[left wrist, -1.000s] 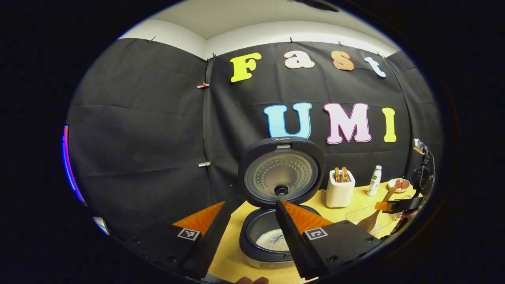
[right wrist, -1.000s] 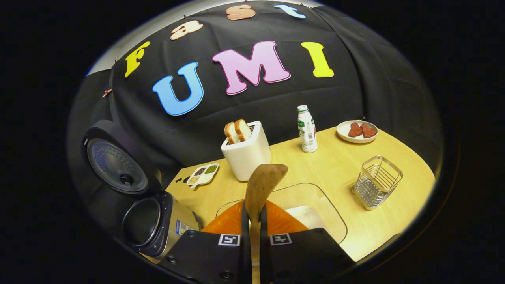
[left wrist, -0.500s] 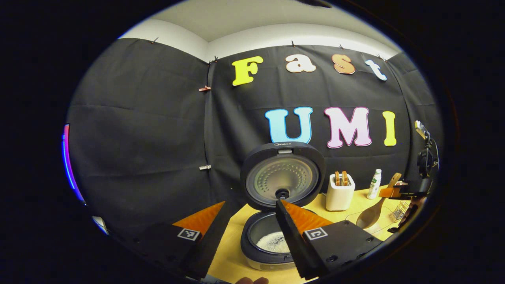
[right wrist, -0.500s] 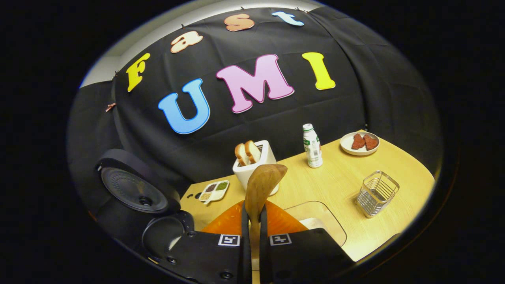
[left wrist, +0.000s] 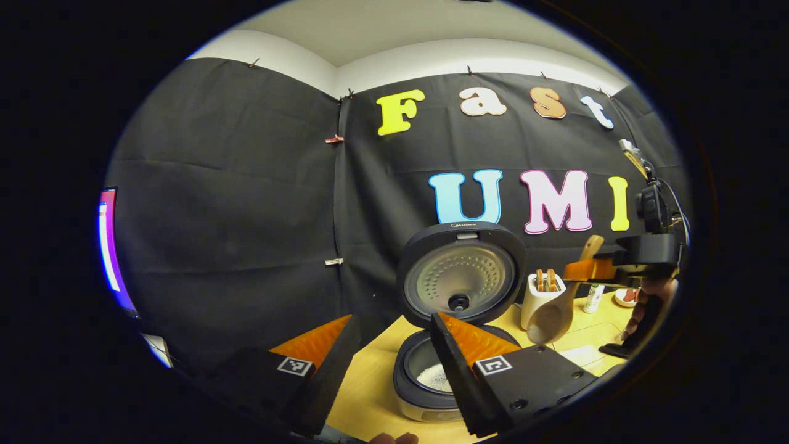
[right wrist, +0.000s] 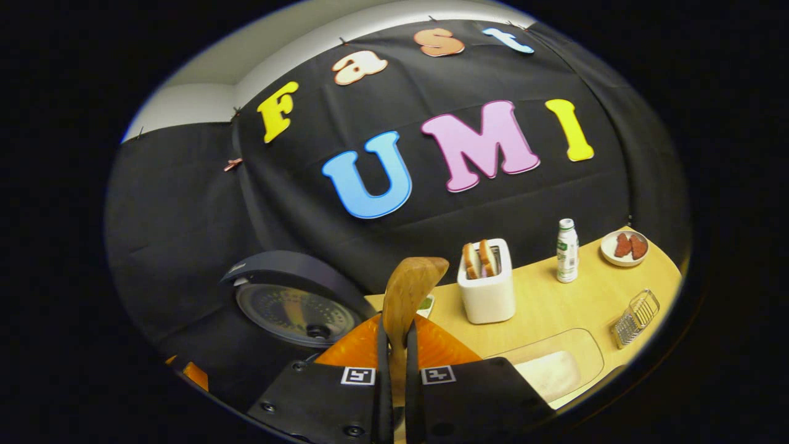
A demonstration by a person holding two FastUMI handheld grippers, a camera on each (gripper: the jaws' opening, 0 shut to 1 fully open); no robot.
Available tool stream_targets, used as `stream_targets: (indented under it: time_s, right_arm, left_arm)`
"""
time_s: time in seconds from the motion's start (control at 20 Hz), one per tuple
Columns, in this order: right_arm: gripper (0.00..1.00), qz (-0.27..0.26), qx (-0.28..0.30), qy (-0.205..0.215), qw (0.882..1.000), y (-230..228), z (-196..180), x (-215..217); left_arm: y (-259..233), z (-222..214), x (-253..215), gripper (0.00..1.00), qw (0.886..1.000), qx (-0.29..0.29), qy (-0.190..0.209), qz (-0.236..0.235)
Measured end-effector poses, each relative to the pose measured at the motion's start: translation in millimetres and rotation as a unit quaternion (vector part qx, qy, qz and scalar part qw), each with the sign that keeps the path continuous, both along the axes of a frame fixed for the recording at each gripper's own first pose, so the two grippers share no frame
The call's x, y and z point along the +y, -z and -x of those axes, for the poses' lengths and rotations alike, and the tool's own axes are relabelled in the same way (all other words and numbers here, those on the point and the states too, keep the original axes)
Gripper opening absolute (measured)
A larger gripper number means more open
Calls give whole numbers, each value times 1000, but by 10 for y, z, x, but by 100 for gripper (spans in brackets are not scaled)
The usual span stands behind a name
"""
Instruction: Close the left gripper, press the button to open the rice cooker; take a wooden spoon from the chopstick holder with the right hand, scoop a spoonful of rice and pour it into the rice cooker, then put the wooden spoon back into the chopstick holder.
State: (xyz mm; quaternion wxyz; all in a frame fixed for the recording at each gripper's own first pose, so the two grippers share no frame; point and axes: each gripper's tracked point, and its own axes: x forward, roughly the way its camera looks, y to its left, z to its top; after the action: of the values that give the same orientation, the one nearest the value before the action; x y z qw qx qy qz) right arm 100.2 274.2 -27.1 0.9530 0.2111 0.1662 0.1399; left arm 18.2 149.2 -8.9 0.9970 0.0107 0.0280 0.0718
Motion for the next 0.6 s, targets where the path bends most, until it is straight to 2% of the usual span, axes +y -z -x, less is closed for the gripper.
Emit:
stream_targets:
  time_s: [0.35, 0.6]
  right_arm:
    - [12, 61, -17, -80, 995, 146, 167, 594]
    - [12, 127, -51, -140, 981, 220, 310, 860]
  left_arm:
    - [45, 48, 93, 81, 1000, 4, -8, 6]
    - [20, 94, 119, 81, 1000, -4, -16, 2]
